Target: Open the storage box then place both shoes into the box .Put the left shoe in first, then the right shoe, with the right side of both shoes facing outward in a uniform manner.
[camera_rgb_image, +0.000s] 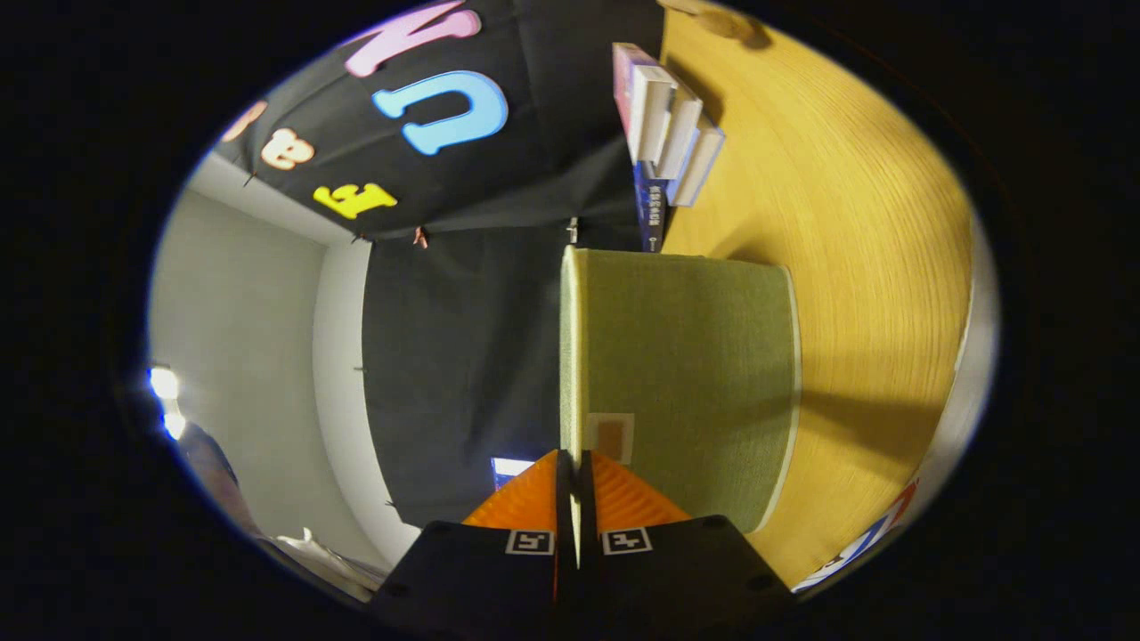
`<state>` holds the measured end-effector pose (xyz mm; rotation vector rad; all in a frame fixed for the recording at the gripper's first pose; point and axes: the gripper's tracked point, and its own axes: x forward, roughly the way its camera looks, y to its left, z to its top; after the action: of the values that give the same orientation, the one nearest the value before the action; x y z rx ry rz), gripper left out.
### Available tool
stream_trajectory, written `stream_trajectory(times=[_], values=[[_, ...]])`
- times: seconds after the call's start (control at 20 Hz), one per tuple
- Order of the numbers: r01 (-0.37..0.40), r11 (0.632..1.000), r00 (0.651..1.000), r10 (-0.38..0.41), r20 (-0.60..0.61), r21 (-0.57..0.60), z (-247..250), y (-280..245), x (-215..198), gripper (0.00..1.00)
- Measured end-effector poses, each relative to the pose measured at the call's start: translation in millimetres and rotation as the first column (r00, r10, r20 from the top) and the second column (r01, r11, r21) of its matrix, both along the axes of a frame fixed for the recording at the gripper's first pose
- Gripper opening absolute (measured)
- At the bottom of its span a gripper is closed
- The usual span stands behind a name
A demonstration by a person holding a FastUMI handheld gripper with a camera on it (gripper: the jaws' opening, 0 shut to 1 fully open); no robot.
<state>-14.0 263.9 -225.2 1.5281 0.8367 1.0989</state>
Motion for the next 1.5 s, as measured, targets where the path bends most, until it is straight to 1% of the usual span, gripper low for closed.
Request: stream_trajectory(times=[0.1,0.2,0.4,0.65,0.8,0.9,1.05,1.25,1.35,1.4,1.5], values=[[0.028,1.000,0.999,-0.028,0.018,-0.012,17,-6,1,0.05],[0.071,0.997,0.996,-0.071,0.057,-0.007,47,-11,4,0.05],[0.132,0.990,0.984,-0.125,0.131,-0.048,104,-1,10,0.05],[0.182,0.975,0.963,-0.150,0.225,-0.128,164,36,22,0.05],[0.200,0.963,0.950,-0.146,0.275,-0.180,191,68,25,0.05],[0.204,0.958,0.945,-0.139,0.297,-0.203,204,93,26,0.05],[0.196,0.959,0.946,-0.129,0.296,-0.207,219,132,31,0.05],[0.174,0.958,0.947,-0.099,0.307,-0.229,223,178,36,0.05],[0.173,0.957,0.949,-0.098,0.300,-0.233,224,196,39,0.05],[0.173,0.956,0.949,-0.099,0.299,-0.235,225,200,40,0.08],[0.168,0.955,0.951,-0.092,0.297,-0.243,225,207,41,0.08]])
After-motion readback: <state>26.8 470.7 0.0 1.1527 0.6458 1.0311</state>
